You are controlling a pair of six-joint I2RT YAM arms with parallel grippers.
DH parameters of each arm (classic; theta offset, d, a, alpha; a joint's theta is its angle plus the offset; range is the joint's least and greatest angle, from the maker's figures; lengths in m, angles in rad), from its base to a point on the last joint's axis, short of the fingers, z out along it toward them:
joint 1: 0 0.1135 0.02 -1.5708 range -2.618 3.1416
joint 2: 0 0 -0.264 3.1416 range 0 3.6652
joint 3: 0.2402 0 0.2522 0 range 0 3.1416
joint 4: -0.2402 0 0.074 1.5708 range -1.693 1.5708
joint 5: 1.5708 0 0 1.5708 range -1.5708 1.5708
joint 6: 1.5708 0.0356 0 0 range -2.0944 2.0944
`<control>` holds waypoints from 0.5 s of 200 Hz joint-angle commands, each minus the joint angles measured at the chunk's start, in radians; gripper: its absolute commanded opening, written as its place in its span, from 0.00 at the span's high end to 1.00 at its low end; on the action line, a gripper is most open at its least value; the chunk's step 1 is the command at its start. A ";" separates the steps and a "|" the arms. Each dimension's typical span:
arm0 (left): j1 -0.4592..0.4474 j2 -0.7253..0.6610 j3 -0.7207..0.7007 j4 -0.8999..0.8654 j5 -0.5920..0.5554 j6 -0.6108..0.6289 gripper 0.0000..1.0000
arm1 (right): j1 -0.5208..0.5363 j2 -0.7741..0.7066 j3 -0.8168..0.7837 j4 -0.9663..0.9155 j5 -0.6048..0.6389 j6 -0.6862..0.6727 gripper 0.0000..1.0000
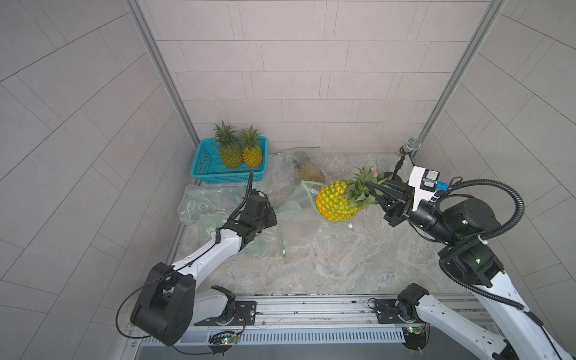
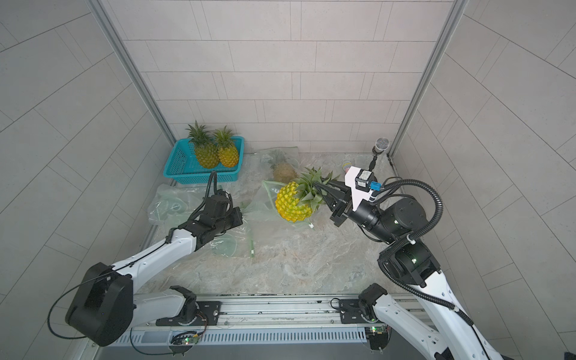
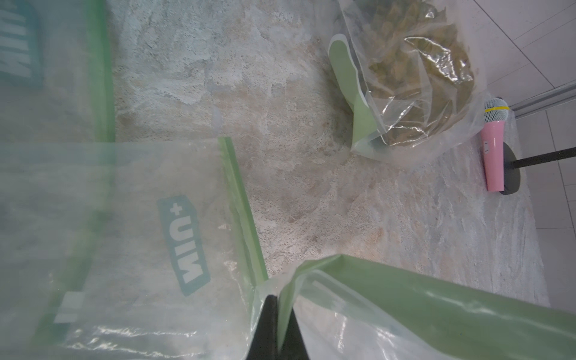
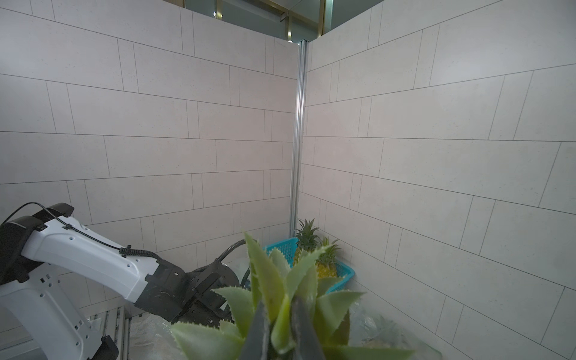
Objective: Open the zip-top bag and take out the pineapple
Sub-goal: Pick up the pineapple from the zipper food storage bag.
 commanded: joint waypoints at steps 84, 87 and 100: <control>0.011 -0.004 0.027 -0.020 0.005 0.005 1.00 | 0.000 -0.056 0.041 0.089 0.082 -0.054 1.00; 0.011 -0.004 0.030 -0.018 0.011 0.007 1.00 | 0.000 -0.057 0.045 0.080 0.090 -0.057 1.00; 0.011 -0.002 0.044 -0.012 0.039 0.009 1.00 | -0.001 -0.055 0.058 0.036 0.138 -0.081 1.00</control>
